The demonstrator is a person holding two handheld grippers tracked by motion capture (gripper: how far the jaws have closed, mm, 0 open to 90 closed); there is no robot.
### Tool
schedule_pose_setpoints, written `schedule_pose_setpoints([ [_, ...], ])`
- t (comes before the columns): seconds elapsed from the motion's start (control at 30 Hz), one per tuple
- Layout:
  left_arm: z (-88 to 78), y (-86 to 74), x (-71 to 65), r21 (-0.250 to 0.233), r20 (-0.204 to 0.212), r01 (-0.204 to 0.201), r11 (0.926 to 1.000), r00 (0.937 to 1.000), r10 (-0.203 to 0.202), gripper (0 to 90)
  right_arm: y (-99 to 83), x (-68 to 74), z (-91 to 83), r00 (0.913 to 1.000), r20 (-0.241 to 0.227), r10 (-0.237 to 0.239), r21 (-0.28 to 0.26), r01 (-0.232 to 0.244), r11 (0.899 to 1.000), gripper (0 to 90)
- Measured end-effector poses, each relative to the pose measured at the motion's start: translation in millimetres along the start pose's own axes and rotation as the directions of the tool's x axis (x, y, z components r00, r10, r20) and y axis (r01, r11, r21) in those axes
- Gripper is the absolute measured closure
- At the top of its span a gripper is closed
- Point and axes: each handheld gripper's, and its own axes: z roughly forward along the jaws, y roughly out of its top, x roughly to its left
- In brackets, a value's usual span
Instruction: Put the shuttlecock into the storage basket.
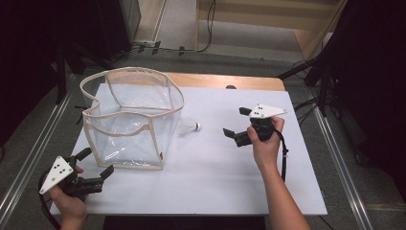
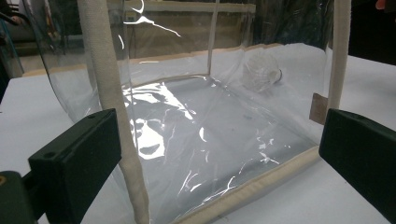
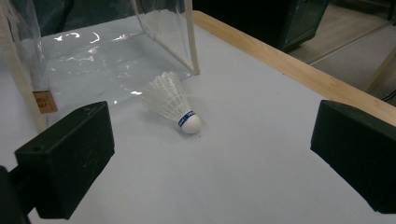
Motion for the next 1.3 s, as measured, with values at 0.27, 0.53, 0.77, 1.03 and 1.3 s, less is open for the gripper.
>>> schedule_pose_setpoints([
  [0.27, 0.2, 0.0, 0.2, 0.000, 0.002, -0.001, 1.0000, 1.0000, 0.001, 0.0, 9.4, -1.2, 16.2, 0.9992, -0.028, -0.027, 0.036, 0.028, 0.999, 0.0],
  [0.53, 0.2, 0.1, 0.3, 0.001, 0.002, 0.000, 1.0000, 1.0000, 0.000, 0.0, 14.2, -3.1, 27.9, 0.9976, -0.061, -0.035, 0.056, 0.038, 0.998, 0.0],
  [0.77, 0.1, 0.1, 0.7, 0.000, 0.002, 0.002, 1.0000, 1.0000, -0.002, 0.0, 17.4, -6.3, 39.5, 0.9937, -0.101, -0.049, 0.076, 0.057, 0.995, 0.0],
  [1.03, 0.2, 0.1, 0.7, -0.001, 0.003, 0.002, 1.0000, 1.0000, -0.002, 0.0, 22.7, -9.2, 55.9, 0.9854, -0.157, -0.066, 0.112, 0.084, 0.990, 0.0],
  [1.3, -0.2, 0.1, 1.0, -0.003, 0.005, 0.002, 1.0000, 1.0000, -0.002, 0.0, 27.2, -10.2, 76.0, 0.9732, -0.218, -0.074, 0.166, 0.111, 0.980, 0.0],
])
